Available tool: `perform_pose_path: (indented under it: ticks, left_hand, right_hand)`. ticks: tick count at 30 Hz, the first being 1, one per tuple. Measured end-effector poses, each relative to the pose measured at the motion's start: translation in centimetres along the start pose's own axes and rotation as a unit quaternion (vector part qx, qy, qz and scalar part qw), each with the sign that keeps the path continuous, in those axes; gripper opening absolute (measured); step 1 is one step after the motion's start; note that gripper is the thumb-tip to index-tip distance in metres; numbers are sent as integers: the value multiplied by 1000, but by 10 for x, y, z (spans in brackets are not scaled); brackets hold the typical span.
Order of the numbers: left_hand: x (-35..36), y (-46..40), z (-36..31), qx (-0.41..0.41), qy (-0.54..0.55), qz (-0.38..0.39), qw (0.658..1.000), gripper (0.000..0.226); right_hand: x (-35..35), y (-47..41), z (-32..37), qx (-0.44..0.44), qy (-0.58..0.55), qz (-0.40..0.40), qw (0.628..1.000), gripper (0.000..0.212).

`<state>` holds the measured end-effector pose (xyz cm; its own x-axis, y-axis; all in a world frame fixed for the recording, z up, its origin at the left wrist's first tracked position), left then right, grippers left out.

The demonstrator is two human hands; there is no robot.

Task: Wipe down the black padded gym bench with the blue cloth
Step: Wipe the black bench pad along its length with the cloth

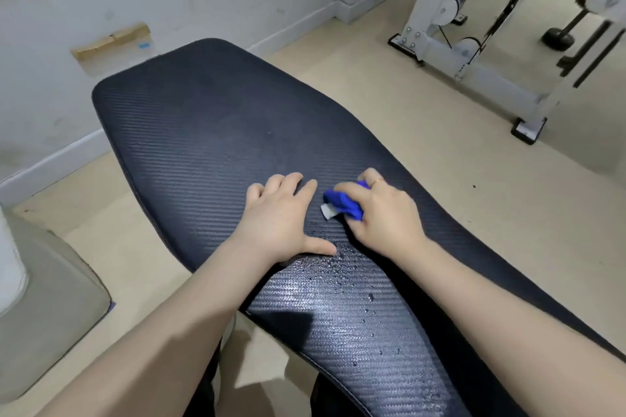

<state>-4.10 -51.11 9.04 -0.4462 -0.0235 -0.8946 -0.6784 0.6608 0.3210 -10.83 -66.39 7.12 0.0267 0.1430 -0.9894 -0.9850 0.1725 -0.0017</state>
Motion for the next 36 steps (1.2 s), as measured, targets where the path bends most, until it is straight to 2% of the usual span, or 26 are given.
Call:
perform_pose_path:
  ticks: [3,8,10,12,17,20,22,23,25,27,29,33,36]
  left_hand:
    - [-4,-9,-3,16,-34,-3,999,104]
    - [-2,-10,-4,25,-82,12,996,116]
    - [0,-9,-3,32,-91,11,995,119]
    - [0,-9,-2,41,-86,11,995,119]
    - [-4,-11,5,54,-69,-17,996,120]
    - [-3,-11,11,54,-52,-24,997,119]
    - [-3,-5,16,60,-18,-7,998,117]
    - [-3,0,20,64,5,-1,998,115]
    - [-5,13,30,60,45,-15,997,114]
    - [-7,27,42,33,61,-39,997,118]
    - [-7,37,52,-11,58,-52,997,121]
    - [-7,55,66,-103,74,-51,991,127]
    - [-6,71,74,-145,104,-56,982,124]
  right_hand:
    - [-3,7,-12,-9,-9,11,1000,37]
    - [6,-65,-72,181,-2,-54,982,33]
    - [8,-73,-76,209,-6,-64,976,31]
    - [8,-58,-63,197,-2,-58,979,32]
    - [2,-4,-5,67,7,-29,997,33]
    - [0,-6,-7,36,0,-1,999,34]
    - [3,-33,-19,60,1,-25,998,34]
    - [4,-50,-23,100,-3,-39,994,34]
    - [5,-82,-21,180,-10,-55,982,33]
    - [8,-95,-1,194,0,-55,979,31]
    - [10,-87,32,151,6,-38,988,29]
    - [15,-41,108,-10,5,26,1000,29]
    - [13,-26,119,-100,-6,63,993,32]
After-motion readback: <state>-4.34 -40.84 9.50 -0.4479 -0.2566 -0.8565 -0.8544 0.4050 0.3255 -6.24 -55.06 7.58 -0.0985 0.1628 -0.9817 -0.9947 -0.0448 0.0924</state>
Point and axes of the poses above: each hand's wrist, its own y-axis away from the middle knuckle, its own x-axis out of the palm, z = x × y, the point moved 1 cm from there along -y, towards the middle knuckle, and after that the axes turned 6 degrees about y, right-handed, at the moved point
